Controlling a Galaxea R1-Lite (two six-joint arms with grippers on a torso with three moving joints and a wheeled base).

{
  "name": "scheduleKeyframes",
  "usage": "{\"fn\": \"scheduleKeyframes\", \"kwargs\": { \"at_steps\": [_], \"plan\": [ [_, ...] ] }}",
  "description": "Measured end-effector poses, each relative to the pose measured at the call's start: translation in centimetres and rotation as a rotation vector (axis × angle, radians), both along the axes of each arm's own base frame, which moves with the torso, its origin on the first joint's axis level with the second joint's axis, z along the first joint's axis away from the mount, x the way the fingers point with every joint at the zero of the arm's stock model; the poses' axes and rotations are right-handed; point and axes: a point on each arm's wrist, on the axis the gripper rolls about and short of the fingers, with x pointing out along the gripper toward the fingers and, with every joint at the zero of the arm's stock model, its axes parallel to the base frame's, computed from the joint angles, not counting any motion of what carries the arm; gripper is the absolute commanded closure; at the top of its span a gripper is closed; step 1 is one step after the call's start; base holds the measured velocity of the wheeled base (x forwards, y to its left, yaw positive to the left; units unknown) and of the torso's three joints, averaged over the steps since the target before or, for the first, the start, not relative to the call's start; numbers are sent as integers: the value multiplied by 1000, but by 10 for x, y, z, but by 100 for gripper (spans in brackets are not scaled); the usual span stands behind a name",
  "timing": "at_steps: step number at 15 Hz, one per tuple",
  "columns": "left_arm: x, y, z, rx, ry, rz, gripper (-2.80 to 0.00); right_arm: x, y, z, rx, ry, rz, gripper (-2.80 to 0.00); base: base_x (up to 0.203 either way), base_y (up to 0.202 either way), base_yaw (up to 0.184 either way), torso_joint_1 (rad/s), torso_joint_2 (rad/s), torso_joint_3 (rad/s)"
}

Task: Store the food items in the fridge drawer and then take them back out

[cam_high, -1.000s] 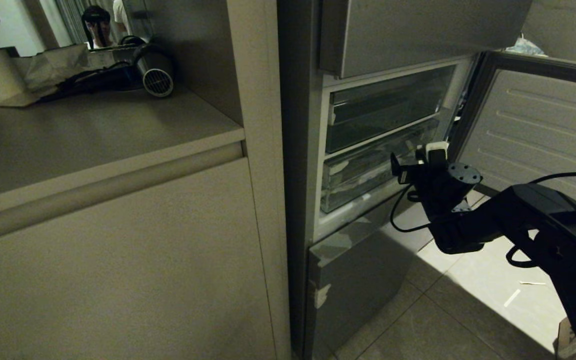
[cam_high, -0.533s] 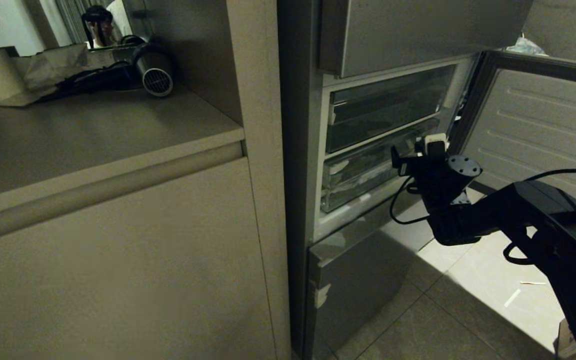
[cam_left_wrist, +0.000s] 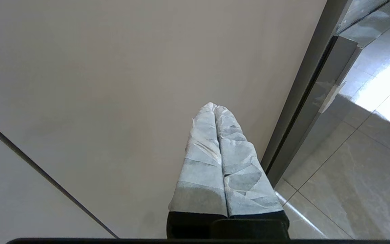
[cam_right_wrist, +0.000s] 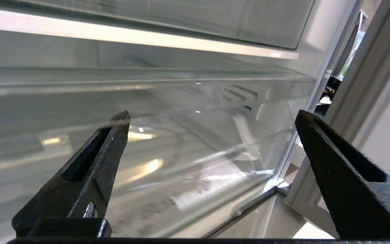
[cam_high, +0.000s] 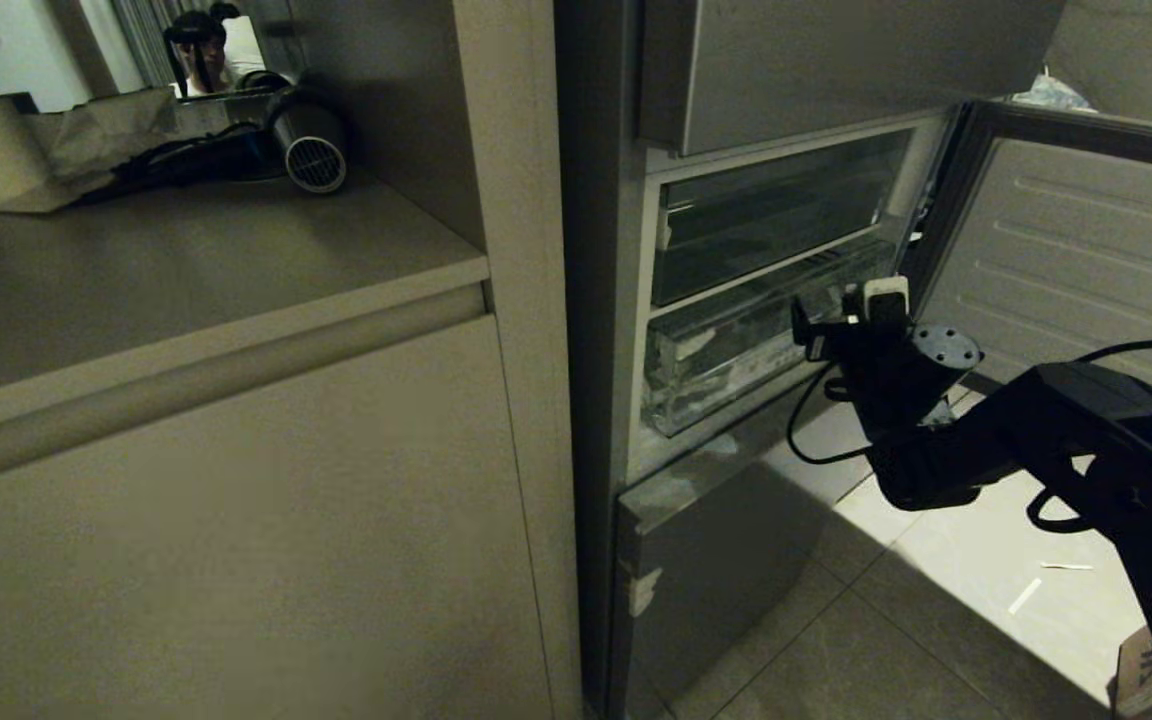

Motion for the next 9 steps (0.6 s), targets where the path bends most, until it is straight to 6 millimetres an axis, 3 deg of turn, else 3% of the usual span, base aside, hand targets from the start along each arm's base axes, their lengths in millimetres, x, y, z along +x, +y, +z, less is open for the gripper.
{"fn": "scheduleKeyframes", "kwargs": {
  "at_steps": [4, 9],
  "plan": [
    [0, 0, 0, 0, 0, 0, 0, -18, -2, -1, -3, 33, 2, -280, 0, 0, 0, 0, 0, 0],
    [0, 0, 0, 0, 0, 0, 0, -57, -6, -12, -13, 184, 5, -280, 0, 0, 0, 0, 0, 0]
  ]
}}
